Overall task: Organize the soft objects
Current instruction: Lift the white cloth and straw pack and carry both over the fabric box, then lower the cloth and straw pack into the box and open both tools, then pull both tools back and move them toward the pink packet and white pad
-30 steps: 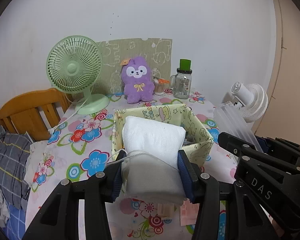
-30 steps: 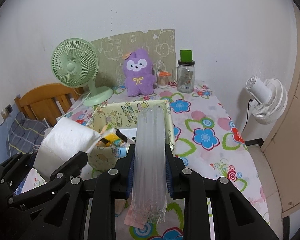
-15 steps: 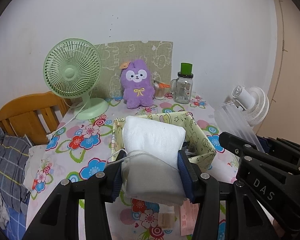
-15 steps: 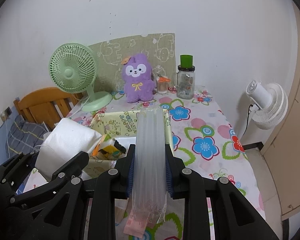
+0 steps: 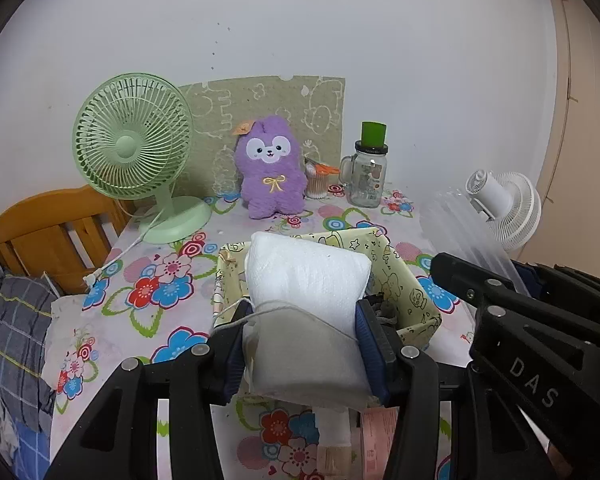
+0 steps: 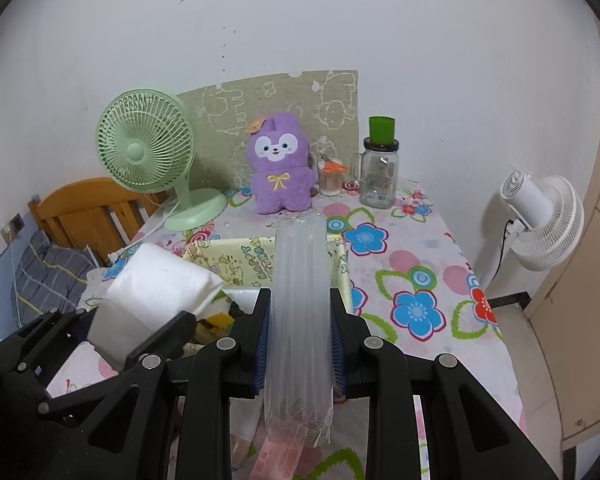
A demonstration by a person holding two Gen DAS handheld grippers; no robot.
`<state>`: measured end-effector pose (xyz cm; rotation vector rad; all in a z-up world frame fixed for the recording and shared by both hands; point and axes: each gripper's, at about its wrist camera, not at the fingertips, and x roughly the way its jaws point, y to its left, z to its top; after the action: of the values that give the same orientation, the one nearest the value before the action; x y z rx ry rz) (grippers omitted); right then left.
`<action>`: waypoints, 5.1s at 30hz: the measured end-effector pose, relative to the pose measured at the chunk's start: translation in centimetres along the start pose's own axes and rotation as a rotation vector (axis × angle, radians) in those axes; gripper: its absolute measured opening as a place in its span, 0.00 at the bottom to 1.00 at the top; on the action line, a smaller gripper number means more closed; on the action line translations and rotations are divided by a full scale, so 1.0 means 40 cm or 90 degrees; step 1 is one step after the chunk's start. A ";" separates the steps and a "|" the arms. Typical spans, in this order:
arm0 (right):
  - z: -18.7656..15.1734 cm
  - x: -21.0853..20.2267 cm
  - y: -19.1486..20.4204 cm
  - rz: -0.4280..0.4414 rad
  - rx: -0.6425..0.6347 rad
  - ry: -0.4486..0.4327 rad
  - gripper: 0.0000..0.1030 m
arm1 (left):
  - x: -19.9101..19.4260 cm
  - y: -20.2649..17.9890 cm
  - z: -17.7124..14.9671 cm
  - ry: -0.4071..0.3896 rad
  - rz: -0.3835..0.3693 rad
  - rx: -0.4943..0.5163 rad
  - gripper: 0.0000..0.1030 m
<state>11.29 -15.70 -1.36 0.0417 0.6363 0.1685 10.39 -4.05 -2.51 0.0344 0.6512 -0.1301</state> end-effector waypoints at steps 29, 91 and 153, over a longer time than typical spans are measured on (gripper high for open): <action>0.037 0.190 -0.016 0.023 0.000 0.062 0.28 | 0.186 0.020 0.039 0.057 0.008 -0.016 0.60; -0.015 0.088 -0.001 0.002 0.000 0.052 0.75 | 0.053 0.015 -0.019 0.042 0.010 -0.006 0.93; -0.182 -0.084 -0.029 -0.026 0.028 0.029 0.89 | -0.080 -0.049 -0.167 0.044 -0.011 0.015 1.00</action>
<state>4.47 -17.49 -5.33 0.0674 0.6863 0.1166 3.59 -5.15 -5.89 0.0562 0.7195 -0.1537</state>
